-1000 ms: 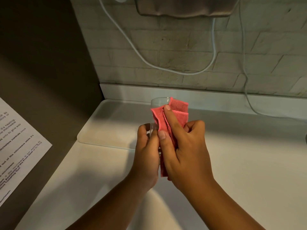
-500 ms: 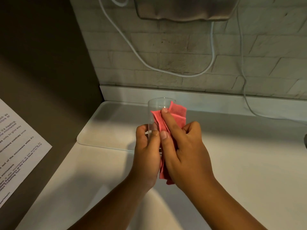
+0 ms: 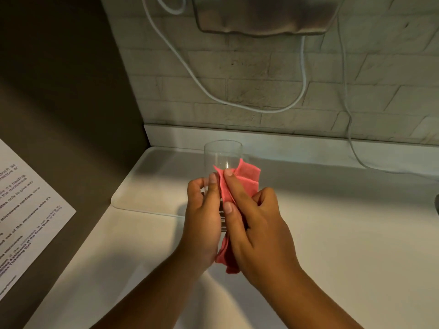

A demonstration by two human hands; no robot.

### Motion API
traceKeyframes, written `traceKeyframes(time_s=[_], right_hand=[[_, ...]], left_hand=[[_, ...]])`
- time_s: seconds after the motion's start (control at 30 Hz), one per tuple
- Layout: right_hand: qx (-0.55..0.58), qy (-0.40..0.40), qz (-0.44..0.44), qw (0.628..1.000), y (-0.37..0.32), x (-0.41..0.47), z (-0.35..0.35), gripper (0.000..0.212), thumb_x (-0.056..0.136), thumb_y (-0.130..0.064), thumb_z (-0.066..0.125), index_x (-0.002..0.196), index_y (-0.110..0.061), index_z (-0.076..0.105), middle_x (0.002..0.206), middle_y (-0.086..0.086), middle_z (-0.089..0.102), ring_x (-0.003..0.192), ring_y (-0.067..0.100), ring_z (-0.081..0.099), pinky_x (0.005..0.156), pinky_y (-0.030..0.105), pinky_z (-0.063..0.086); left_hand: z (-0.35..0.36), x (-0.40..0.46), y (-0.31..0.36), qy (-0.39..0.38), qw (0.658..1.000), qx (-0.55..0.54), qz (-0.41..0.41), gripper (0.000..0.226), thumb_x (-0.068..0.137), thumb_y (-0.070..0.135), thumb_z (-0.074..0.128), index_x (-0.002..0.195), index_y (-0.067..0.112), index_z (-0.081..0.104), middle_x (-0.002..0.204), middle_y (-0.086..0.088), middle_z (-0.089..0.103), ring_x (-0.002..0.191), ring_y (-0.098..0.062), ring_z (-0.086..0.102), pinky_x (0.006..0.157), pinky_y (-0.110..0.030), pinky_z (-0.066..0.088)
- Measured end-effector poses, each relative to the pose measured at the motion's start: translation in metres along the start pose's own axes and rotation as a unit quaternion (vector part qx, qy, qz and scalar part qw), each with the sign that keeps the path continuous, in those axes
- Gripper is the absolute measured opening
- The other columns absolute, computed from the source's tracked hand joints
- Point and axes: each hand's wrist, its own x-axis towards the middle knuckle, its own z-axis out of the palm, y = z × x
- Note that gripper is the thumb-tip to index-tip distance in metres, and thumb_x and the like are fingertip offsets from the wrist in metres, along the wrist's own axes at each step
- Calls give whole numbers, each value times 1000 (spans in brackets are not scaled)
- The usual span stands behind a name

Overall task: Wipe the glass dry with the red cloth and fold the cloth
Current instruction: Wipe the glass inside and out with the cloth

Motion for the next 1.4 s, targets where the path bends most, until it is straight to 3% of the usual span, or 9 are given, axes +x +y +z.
traceKeyframes(time_s=[0.17, 0.33, 0.47, 0.53, 0.7, 0.87, 1.07, 1.3, 1.4], right_hand=[[-32, 19, -24, 999, 3, 20, -8, 50, 100, -57, 27, 147, -63, 14, 93, -9, 34, 66, 2, 46, 50, 24, 52], [-4, 29, -17, 999, 7, 27, -4, 48, 101, -59, 27, 147, -64, 14, 93, -12, 36, 65, 1, 49, 49, 13, 42], [97, 38, 57, 993, 20, 31, -3, 46, 102, -56, 29, 147, -61, 22, 90, -7, 45, 81, -5, 52, 66, 6, 43], [102, 18, 53, 993, 17, 21, -2, 47, 102, -55, 29, 148, -59, 23, 89, -8, 46, 84, -4, 52, 68, 6, 42], [-2, -4, -2, 1000, 2, 6, 0, 48, 100, -55, 28, 147, -62, 19, 95, -13, 38, 69, 2, 51, 50, 16, 46], [-16, 34, -5, 999, 10, 39, -13, 47, 102, -53, 30, 149, -57, 24, 99, -6, 39, 69, 1, 47, 51, 18, 43], [22, 25, 40, 999, 10, 41, -14, 47, 102, -53, 31, 148, -59, 23, 100, -10, 44, 76, -1, 50, 59, 13, 41], [-33, -16, 0, 999, -8, 11, -8, 52, 98, -55, 19, 150, -55, 16, 107, -7, 46, 74, 6, 53, 57, 23, 54], [-48, 7, -6, 999, -6, 26, -13, 51, 100, -53, 22, 151, -52, 20, 106, -5, 46, 70, 8, 51, 53, 27, 52]], left_hand=[[5, -2, -3, -11, 1000, -16, -1, 45, 94, 51, 50, 124, 19, 55, 111, -5, 79, 105, -25, 76, 86, -43, 60], [3, -4, 0, -7, 1000, -5, 10, 67, 79, 75, 54, 122, 23, 55, 109, -6, 79, 99, -24, 78, 78, -38, 64], [6, -9, 4, 22, 999, -23, -23, 66, 79, 73, 55, 121, 22, 57, 119, -21, 71, 108, -40, 72, 93, -61, 59], [4, -5, 8, 35, 998, -39, -28, 63, 81, 71, 55, 120, 21, 58, 121, -24, 70, 112, -45, 70, 98, -64, 55], [2, -1, 4, 2, 1000, -19, -2, 59, 86, 64, 49, 121, 17, 55, 110, -13, 77, 101, -28, 77, 87, -45, 62], [8, -10, -7, -34, 999, 21, 26, 59, 84, 71, 52, 117, 23, 54, 100, 1, 80, 90, -18, 79, 70, -33, 63], [9, -6, 1, -6, 1000, 17, 9, 62, 78, 77, 52, 115, 28, 55, 108, -13, 74, 95, -28, 77, 77, -41, 65], [3, -2, 4, 9, 1000, 22, 6, 30, 102, 51, 50, 120, 28, 54, 99, 7, 80, 94, -19, 79, 80, -39, 63], [10, -9, 4, 7, 1000, 17, 21, 44, 95, 64, 49, 119, 26, 54, 104, 0, 80, 97, -21, 78, 82, -44, 63]])
